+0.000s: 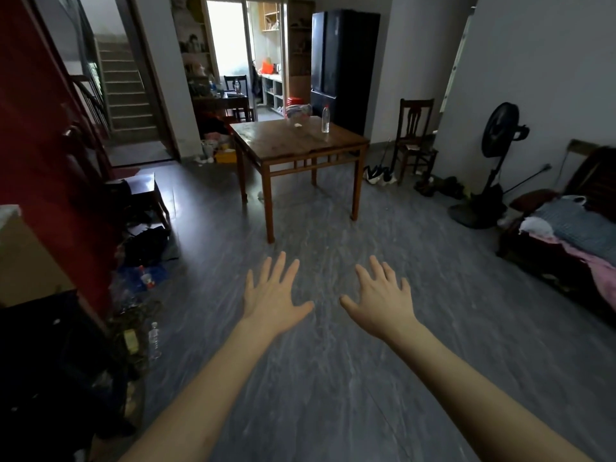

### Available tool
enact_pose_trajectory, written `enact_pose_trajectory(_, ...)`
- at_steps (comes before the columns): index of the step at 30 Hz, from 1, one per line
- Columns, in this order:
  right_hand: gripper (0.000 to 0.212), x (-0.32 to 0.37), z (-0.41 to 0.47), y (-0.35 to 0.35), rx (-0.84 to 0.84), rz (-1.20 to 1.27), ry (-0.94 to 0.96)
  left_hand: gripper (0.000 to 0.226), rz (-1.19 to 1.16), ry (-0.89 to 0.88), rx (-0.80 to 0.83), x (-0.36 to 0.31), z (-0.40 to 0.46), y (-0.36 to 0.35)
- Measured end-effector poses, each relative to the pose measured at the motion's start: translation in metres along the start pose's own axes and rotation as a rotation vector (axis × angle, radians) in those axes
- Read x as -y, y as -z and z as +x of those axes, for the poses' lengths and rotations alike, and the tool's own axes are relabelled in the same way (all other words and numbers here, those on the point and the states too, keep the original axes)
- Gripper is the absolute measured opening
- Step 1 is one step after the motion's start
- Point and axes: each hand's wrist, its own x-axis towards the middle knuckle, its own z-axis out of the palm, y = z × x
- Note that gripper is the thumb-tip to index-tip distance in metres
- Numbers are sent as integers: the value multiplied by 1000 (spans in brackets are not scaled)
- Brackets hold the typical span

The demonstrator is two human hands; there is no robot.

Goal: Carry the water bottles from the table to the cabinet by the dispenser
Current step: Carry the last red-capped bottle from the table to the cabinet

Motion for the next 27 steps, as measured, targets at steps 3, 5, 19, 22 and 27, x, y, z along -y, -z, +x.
enact_pose_trajectory(3, 78, -18, 44, 7, -9, 14, -8, 92, 4, -14, -9, -18, 47, 1)
enact_pose_trajectory(5, 78, -30, 73, 10, -16, 15, -15, 91, 12, -26, -8, -28, 78, 1)
enact_pose_trajectory(19, 77, -59, 242, 21, 26, 21, 38, 89, -4, -15, -67, -41, 243, 0)
enact_pose_trajectory(22, 77, -55, 281, 18, 42, 12, 44, 87, -31, -4, -33, -35, 279, -1)
enact_pose_trajectory(27, 78, -39, 355, 17, 43, 0, 41, 87, -31, 3, -23, -10, 352, 5)
